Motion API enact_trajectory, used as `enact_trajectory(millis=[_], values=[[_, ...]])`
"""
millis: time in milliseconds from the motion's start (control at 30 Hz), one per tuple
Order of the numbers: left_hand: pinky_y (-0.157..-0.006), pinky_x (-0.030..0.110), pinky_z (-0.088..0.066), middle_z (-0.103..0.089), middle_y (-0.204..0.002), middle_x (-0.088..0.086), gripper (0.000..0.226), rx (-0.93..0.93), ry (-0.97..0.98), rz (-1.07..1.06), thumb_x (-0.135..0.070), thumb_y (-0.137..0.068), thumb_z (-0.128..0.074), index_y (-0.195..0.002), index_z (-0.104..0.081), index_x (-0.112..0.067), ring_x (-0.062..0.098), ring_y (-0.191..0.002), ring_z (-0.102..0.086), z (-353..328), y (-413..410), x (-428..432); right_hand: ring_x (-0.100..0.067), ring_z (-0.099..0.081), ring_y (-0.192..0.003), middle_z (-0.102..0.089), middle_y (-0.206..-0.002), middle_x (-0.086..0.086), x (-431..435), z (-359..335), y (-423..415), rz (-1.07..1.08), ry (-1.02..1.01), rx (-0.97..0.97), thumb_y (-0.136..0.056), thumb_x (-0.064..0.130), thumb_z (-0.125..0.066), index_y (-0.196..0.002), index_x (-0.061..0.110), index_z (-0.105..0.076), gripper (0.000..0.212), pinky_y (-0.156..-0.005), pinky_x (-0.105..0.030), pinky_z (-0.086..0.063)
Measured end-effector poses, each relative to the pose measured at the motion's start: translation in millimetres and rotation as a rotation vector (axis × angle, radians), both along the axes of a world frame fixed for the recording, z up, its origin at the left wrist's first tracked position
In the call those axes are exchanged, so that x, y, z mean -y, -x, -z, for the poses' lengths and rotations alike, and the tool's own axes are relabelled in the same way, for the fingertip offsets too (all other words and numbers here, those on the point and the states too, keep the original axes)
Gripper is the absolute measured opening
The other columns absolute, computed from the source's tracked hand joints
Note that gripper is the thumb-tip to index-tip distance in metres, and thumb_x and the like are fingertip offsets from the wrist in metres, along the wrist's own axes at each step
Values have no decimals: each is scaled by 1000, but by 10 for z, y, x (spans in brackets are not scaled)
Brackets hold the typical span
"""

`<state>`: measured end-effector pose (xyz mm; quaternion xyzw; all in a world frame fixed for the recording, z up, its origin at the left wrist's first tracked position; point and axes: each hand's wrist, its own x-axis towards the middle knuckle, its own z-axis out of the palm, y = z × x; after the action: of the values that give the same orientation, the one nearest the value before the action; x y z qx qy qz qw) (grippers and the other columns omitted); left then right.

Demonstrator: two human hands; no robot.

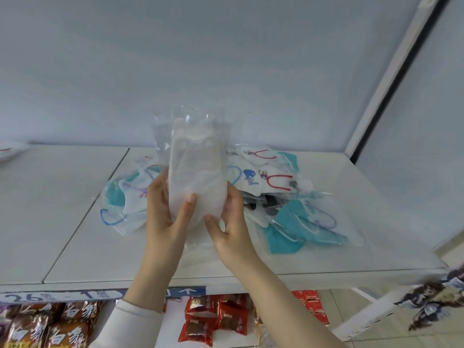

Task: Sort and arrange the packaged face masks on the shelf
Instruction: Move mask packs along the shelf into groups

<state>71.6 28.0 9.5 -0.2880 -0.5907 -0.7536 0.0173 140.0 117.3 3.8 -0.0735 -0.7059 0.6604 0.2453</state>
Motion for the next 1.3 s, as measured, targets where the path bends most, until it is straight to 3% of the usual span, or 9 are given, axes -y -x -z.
enact_trajectory(millis=[233, 567, 667, 733, 833, 1033, 1133, 1233, 1300], values=[[-82, 17, -50, -54, -116, -3, 42, 34, -11, -27, -45, -75, -56, -114, -43, -36, 5, -106, -58, 22, -51, -14, 8, -51, -111, -50, -123, 15, -12, 49, -28, 3, -3, 1, -94, 4, -49, -119, 39, -33, 46, -92, -14, -45], [-69, 21, -53, -62, -94, -2, 26, 169, -3, -134, -31, -80, -69, -96, -51, -23, 4, -84, -64, -4, -53, 245, 9, -57, -104, -58, -112, 21, 129, 12, 28, -72, -41, 79, -91, 12, -55, -108, 38, -44, 33, -90, -18, -50], [-72, 33, -57, -64, -96, 3, 36, 228, -4, -173, -40, -70, -71, -96, -53, -23, 16, -87, -65, -59, -113, 532, 3, -58, -106, -60, -118, 14, 296, -2, -1, -201, -50, 135, -90, 16, -55, -111, 36, -45, 31, -89, -19, -51], [-68, 30, -57, -65, -97, 4, 36, 305, -53, -223, -34, -75, -75, -100, -53, -20, 14, -85, -66, -15, -224, 736, 0, -58, -109, -60, -119, 10, 450, 66, -52, -318, -69, 174, -90, 16, -56, -113, 35, -45, 31, -90, -20, -51], [-67, 25, -55, -66, -94, 3, 32, 366, -42, -395, -28, -80, -70, -105, -54, -15, 12, -83, -68, 180, -450, 1020, -2, -59, -106, -62, -114, 9, 674, 272, -142, -463, -78, 264, -89, 15, -58, -107, 33, -47, 27, -87, -19, -52], [-79, 42, -55, -66, -104, 9, 33, 666, -169, -755, -22, -81, -65, -112, -56, -13, 24, -93, -65, 928, -1117, 1693, -8, -66, -96, -69, -105, 3, 1148, 984, -501, -844, -7, 580, -83, 22, -63, -105, 24, -55, 23, -82, -25, -53], [-79, 42, -55, -67, -100, 6, 20, 820, -238, -889, -16, -89, -62, -108, -56, -18, 26, -92, -65, 1249, -1492, 2099, -10, -66, -89, -70, -98, -1, 1457, 1356, -748, -971, -101, 710, -88, 10, -59, -96, 17, -58, 11, -81, -28, -52], [-85, 43, -54, -66, -110, 13, 36, 945, -299, -963, -13, -88, -63, -122, -53, -8, 30, -99, -64, 1497, -1868, 2505, -16, -66, -86, -70, -93, -2, 1839, 1600, -906, -1056, -232, 777, -88, 10, -60, -93, 15, -59, 7, -73, -32, -52], [-82, 36, -55, -65, -113, 15, 38, 997, -335, -997, -8, -90, -59, -126, -50, -2, 27, -98, -64, 1635, -2085, 2797, -19, -65, -86, -69, -95, -3, 2109, 1705, -948, -1125, -287, 824, -89, 12, -59, -97, 15, -59, 8, -62, -24, -52]])
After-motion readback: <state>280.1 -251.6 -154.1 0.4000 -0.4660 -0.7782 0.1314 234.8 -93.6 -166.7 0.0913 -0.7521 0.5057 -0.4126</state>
